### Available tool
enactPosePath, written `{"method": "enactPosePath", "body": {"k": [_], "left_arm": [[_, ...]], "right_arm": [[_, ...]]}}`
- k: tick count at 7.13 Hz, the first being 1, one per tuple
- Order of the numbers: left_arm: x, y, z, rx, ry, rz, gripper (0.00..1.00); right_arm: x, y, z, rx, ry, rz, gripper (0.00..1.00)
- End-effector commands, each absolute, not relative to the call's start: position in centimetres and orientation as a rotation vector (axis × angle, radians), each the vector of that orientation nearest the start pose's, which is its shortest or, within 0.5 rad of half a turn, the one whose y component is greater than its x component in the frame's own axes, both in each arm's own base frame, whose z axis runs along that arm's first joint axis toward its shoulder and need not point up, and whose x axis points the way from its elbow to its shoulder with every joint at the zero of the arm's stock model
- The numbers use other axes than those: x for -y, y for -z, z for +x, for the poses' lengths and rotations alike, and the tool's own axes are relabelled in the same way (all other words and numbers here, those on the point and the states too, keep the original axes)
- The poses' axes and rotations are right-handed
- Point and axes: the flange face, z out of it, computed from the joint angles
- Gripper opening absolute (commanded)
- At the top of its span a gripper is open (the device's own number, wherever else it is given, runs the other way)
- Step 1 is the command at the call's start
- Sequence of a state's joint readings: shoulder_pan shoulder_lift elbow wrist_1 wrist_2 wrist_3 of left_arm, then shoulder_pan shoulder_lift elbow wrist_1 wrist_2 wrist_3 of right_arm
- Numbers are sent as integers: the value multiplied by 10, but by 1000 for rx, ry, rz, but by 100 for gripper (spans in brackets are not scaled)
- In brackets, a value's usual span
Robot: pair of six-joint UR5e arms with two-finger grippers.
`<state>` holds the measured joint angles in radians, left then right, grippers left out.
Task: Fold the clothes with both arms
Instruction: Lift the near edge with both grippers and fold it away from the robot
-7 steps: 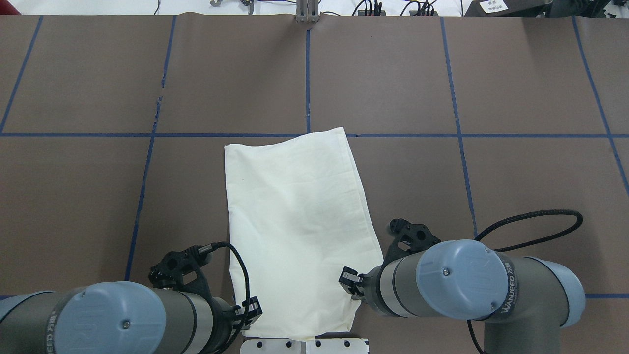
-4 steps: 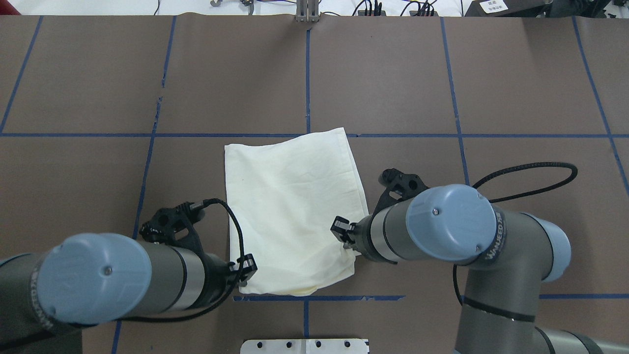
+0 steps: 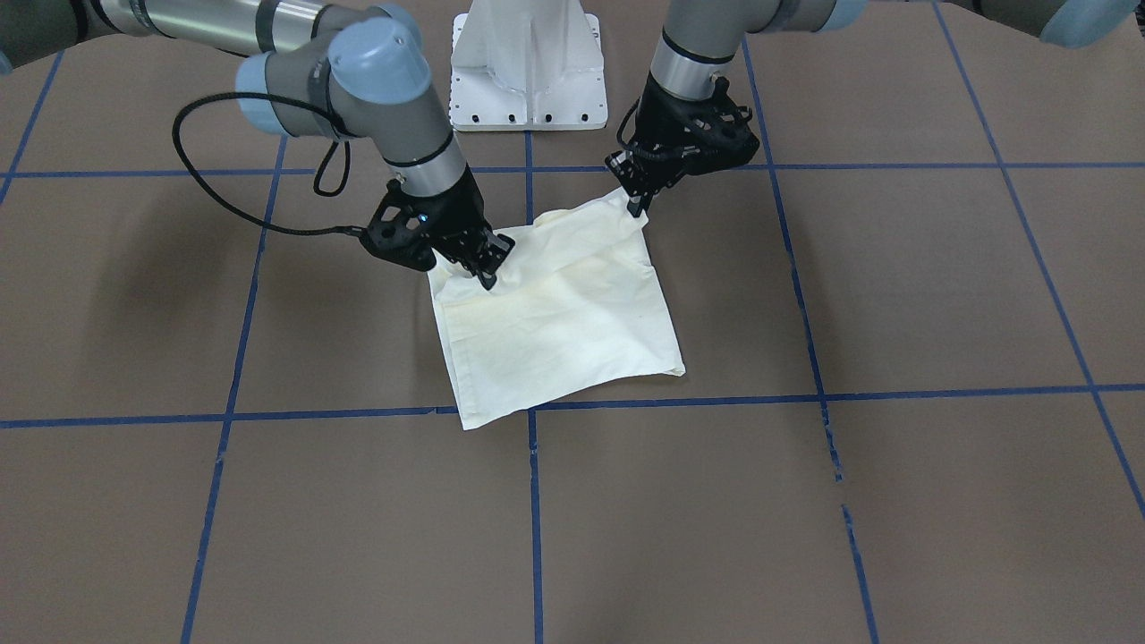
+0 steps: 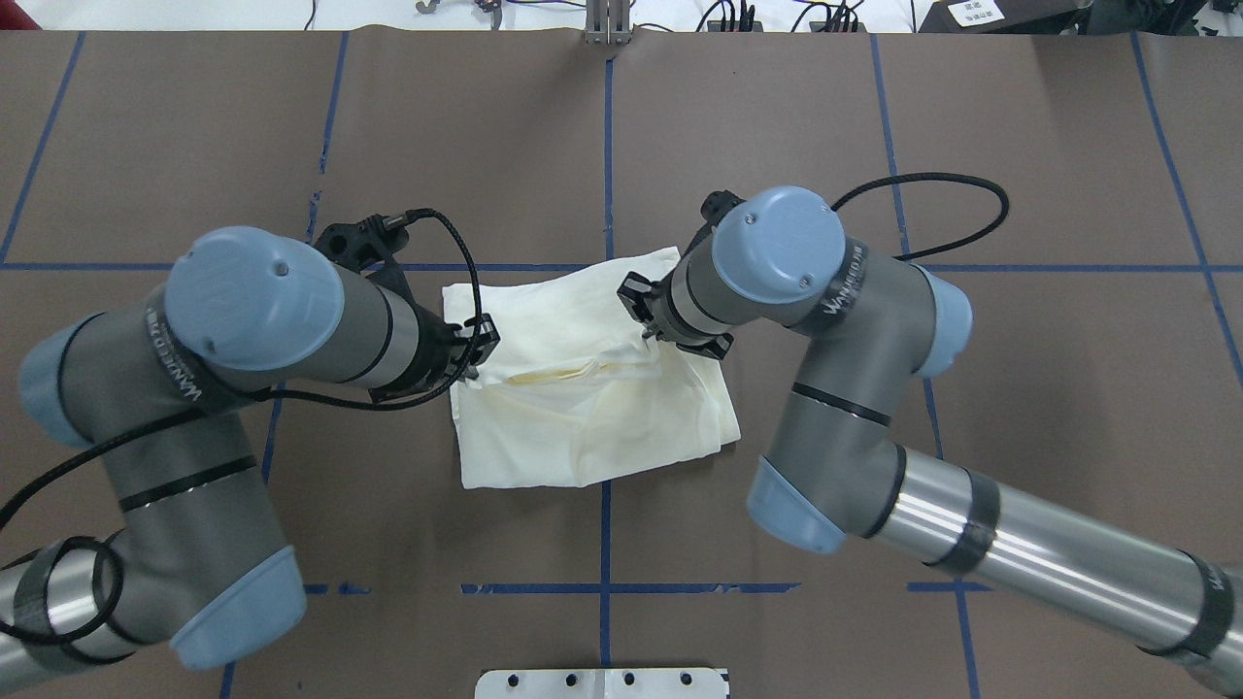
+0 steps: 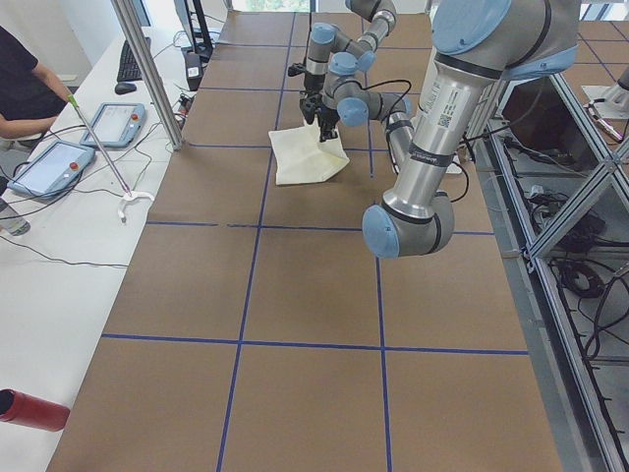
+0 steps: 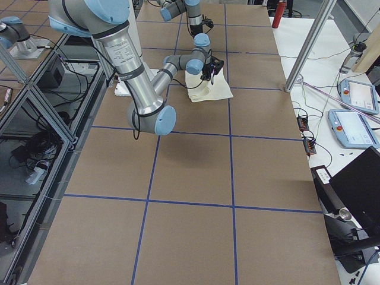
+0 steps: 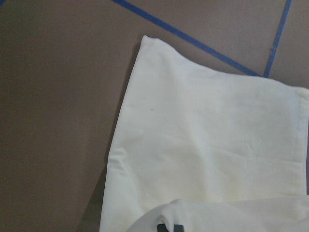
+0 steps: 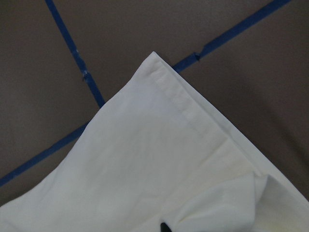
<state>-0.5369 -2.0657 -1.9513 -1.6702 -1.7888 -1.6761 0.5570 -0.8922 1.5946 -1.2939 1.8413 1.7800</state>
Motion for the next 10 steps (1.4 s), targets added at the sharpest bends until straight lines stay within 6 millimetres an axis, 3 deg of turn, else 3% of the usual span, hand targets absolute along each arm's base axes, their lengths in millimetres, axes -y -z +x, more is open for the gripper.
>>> {"method": "enactPosePath", "body": {"k": [1,2,4,6,8,9,10], "left_arm": [[456,-243,474,-1026,525,50,0],[474,-245,474,-1022,545,61,0],[483,-246,465,-1017,544,80,0],[491,-252,462,-1006,558,82,0],[498,-268,469,-974,574,72,0],[502,-278,476,-978,579,72,0],[510,-290,479,-970,580,78,87]], "right_arm": [[510,-216,-564,984,-602,-78,0],[522,-219,-556,981,-616,-79,0],[547,-201,-538,1006,-627,-105,0],[572,-194,-553,976,-639,-105,0],[593,-212,-563,972,-644,-95,0],[596,-218,-565,974,-645,-94,6],[600,-207,-563,985,-641,-82,99]]}}
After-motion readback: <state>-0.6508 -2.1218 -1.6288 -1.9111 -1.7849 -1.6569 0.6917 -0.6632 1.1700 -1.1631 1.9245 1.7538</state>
